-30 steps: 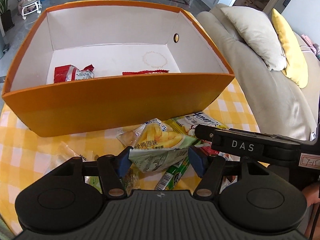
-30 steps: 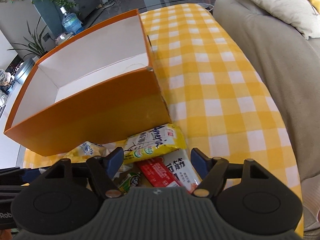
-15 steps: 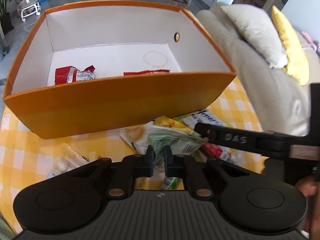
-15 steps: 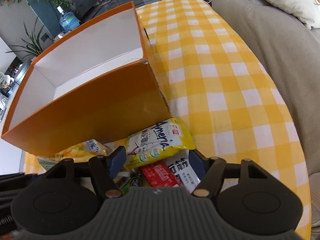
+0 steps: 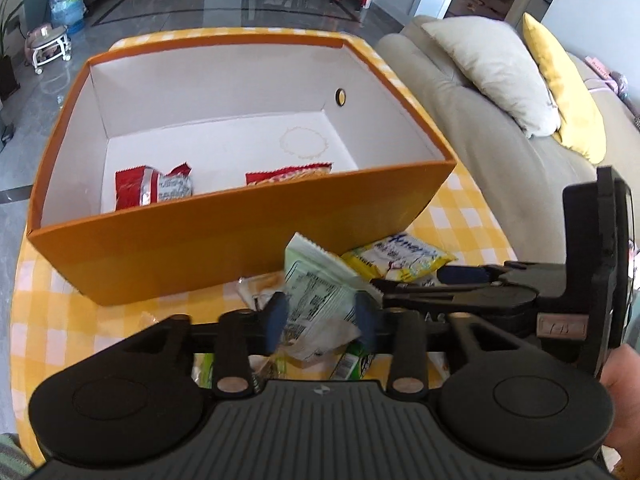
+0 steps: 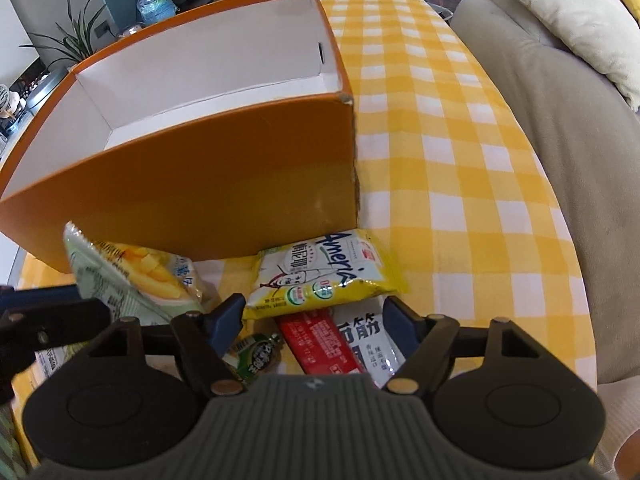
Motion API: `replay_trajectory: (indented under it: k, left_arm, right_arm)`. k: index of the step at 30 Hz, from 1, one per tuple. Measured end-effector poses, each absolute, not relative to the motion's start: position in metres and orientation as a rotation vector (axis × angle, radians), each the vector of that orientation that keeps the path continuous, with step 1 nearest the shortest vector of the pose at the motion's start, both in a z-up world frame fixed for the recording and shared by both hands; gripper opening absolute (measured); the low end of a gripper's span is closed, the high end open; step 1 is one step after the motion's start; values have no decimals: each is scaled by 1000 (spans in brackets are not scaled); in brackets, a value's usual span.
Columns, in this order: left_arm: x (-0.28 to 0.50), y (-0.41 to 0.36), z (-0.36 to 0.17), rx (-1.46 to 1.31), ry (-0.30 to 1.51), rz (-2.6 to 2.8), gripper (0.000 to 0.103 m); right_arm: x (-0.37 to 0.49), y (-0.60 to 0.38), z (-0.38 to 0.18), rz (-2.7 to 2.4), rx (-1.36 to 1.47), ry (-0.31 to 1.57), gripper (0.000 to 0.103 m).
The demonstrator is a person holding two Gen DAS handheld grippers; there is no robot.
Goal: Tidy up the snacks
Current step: 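Grasp the green-and-white packet with the left tool while the right tool grasps the red sausage stick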
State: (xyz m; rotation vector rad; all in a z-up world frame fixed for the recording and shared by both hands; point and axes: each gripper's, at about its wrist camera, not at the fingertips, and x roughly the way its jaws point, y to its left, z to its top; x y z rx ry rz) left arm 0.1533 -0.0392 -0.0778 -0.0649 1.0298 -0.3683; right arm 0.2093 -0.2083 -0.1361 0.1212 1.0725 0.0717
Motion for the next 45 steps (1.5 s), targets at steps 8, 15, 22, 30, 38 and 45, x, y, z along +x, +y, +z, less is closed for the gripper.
replay_trajectory:
  k: [8,15,22,30,38,45]
  left_arm:
    - [173,-35,-93,-200,1082,-322,59]
    - [177,-41,-99,-170,1060,-326,49]
    - [173,-48,-97,-102,1028,-309,19]
    - [161,-38,-80,-147,1007,-319,5]
    - [152,-33,-71,-148,994,-305,4]
    - [140,-30,-61,-151,966,-316,3]
  right_arm:
    - [210,-204,-137,97,94,1058,68]
    - [211,-203,-138,124,98,1057,48]
    - [212,-203,-138,154,114,1053,26]
    - [203,-214,-120,176,213,998,23]
    - [188,-205,-102,212,174,993,23]
    - [179,-206,-109,212,171,1042,26]
